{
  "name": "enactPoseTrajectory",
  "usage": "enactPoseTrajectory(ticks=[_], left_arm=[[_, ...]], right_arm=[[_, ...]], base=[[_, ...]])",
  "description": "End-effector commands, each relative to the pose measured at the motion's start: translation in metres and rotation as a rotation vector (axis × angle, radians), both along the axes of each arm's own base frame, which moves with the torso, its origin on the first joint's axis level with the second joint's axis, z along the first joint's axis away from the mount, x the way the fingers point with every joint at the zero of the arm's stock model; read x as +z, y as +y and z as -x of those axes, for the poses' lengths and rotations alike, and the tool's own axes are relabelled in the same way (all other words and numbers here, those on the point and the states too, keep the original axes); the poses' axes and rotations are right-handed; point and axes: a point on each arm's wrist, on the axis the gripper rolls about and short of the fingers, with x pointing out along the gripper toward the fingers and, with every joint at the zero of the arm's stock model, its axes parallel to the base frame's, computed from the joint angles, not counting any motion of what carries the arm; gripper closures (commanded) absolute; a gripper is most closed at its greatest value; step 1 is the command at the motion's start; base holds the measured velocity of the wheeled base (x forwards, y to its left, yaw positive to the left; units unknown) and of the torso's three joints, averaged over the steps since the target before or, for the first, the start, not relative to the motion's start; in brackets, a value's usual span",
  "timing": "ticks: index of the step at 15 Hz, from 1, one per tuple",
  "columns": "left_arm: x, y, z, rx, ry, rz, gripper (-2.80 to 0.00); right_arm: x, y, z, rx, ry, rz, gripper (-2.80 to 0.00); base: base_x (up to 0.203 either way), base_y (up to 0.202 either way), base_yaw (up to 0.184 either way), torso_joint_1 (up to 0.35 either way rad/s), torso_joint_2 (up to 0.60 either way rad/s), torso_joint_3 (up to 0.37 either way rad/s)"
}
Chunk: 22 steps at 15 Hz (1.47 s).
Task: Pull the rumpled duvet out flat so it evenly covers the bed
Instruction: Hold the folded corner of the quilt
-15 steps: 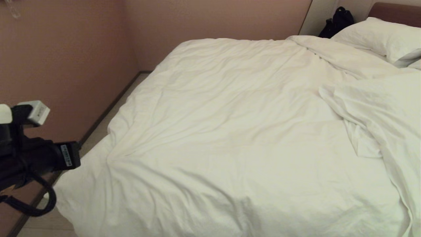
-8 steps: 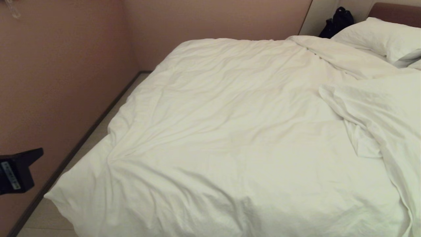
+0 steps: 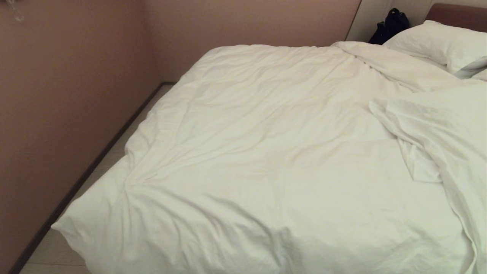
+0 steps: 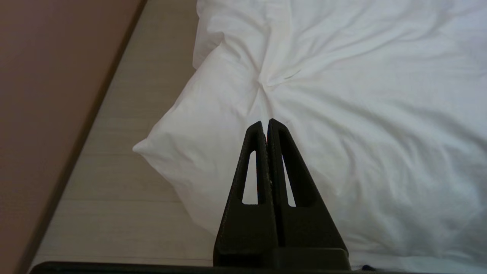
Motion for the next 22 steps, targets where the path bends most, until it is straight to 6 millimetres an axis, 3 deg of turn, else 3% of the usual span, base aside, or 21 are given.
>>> enactPoseTrajectory(ticks=[1,6,12,15,19,22], left_arm=[[-0.009,0.0,0.028,-0.002,-0.092,-0.021,0.0],[-0.035,0.0,0.053,0.015,-0.164,-0.091,0.0],[-0.073,0.003,0.063,0.155,-0.192,-0.11,0.0],[-0.09,0.003,0.06,0.165,-0.187,-0.095,0.0],[-0.113,0.003,0.041,0.16,-0.261,-0.054,0.0],[-0.126,0.001,0.033,0.071,-0.289,-0.037,0.0]], right_arm=[[0.0,0.0,0.0,0.001,0.001,0.0,0.0],[0.0,0.0,0.0,-0.001,0.001,0.0,0.0],[0.0,0.0,0.0,0.0,0.001,0.0,0.0],[0.0,0.0,0.0,-0.001,0.001,0.0,0.0],[0.0,0.0,0.0,0.0,0.001,0.0,0.0],[0.0,0.0,0.0,0.001,0.002,0.0,0.0]], base=[[0.0,0.0,0.0,0.0,0.0,0.0],[0.0,0.0,0.0,0.0,0.0,0.0],[0.0,0.0,0.0,0.0,0.0,0.0],[0.0,0.0,0.0,0.0,0.0,0.0],[0.0,0.0,0.0,0.0,0.0,0.0],[0.0,0.0,0.0,0.0,0.0,0.0]])
